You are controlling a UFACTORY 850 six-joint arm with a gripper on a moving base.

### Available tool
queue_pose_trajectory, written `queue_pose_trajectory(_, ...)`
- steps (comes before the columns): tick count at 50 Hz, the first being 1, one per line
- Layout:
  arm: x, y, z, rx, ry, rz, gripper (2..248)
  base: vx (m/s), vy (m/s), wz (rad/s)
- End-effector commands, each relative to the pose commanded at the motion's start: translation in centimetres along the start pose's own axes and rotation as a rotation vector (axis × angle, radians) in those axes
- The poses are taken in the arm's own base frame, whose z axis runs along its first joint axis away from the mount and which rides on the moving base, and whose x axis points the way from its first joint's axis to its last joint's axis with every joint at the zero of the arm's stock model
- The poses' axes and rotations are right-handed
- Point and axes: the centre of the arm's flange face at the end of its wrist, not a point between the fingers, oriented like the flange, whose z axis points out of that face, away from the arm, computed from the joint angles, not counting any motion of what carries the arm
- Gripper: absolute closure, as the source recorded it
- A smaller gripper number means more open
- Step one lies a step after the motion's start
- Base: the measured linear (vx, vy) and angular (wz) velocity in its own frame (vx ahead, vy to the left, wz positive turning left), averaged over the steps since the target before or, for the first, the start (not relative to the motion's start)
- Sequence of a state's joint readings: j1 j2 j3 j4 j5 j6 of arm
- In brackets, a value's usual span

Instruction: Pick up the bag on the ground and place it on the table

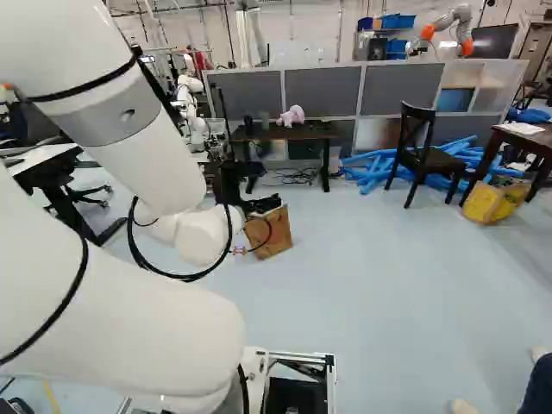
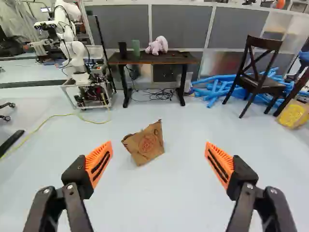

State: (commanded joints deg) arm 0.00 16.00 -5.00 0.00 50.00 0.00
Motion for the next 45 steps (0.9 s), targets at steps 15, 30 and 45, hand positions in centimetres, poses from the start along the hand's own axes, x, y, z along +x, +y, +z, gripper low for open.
queue_pose_trajectory(15,0.00,0.00,0.00,0.000,0.000,0.000,3,0.000,0.000,0.000)
queue_pose_trajectory(30,0.00,0.00,0.00,0.000,0.000,0.000,3,0.000,0.000,0.000)
queue_pose_trajectory(45,0.00,0.00,0.00,0.000,0.000,0.000,3,0.002,0.000,0.000)
